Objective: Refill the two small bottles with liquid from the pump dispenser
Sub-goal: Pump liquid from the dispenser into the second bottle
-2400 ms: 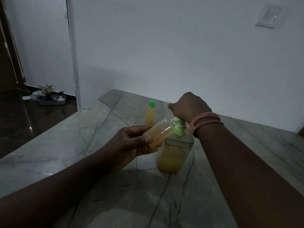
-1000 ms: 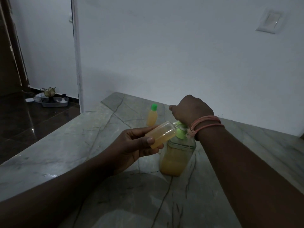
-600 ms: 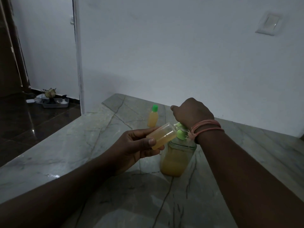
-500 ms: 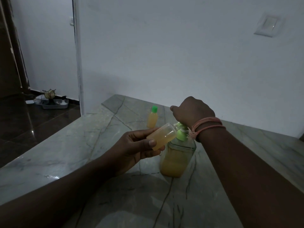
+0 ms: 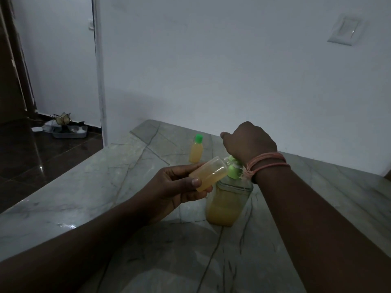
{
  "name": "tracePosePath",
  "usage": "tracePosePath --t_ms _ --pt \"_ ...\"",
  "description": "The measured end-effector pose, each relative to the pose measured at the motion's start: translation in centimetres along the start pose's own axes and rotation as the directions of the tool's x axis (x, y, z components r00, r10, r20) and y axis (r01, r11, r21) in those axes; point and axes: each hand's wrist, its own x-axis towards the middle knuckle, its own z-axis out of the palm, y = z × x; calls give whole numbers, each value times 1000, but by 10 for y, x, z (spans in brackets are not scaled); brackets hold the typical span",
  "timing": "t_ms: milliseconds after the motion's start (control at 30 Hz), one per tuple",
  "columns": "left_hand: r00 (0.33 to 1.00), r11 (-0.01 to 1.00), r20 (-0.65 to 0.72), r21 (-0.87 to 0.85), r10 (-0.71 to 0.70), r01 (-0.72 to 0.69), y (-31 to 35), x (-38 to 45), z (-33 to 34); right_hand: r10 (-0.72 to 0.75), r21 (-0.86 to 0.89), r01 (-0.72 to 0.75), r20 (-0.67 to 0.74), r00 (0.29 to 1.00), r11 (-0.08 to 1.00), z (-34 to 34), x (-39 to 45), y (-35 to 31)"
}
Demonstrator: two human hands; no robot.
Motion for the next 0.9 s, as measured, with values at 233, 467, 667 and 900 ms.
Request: tracePosePath --t_ms 233,467,667,900 --pt "1000 1000 16 -11 4 -4 -2 0 -3 55 27 -57 57 997 998 4 1 1" --pt "1000 1000 0 0 -6 6 -2 1 -2 44 24 -45 36 998 999 5 3 2" --pt "1000 1000 2 2 -14 14 -1 -1 -1 102 71 -110 109 989 991 4 2 3" --pt "1000 1000 -2 -16 -11 11 0 1 0 34 -31 -33 39 999 999 -1 3 -2"
